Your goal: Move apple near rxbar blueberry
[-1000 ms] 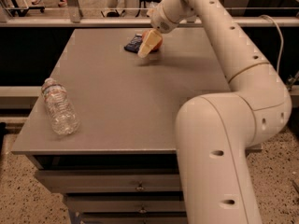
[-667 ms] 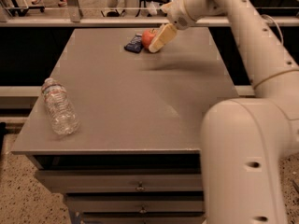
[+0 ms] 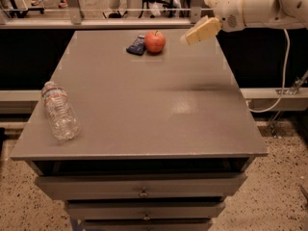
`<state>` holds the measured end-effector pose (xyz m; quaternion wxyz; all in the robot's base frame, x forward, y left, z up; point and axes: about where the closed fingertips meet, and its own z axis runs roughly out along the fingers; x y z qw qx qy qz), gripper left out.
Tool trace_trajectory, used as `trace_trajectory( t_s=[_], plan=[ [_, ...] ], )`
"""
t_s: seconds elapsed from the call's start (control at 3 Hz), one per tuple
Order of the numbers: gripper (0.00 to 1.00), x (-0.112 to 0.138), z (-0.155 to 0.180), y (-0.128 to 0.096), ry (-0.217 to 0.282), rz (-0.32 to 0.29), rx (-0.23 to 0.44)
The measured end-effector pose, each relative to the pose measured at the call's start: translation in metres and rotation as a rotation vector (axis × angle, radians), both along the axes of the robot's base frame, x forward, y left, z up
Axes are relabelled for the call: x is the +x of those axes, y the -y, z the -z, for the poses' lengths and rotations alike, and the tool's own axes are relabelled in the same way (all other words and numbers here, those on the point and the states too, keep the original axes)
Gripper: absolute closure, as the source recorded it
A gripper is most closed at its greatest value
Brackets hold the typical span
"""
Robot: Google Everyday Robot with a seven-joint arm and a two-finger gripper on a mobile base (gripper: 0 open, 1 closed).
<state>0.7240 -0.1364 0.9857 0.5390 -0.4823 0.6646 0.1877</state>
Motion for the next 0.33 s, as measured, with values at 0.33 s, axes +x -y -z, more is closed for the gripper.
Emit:
trace_trajectory(
  t_s=[0.33],
  plan=[
    [0.00,-0.0211,0.0261,0.0220,-0.050,0.028,0.039]
  ],
)
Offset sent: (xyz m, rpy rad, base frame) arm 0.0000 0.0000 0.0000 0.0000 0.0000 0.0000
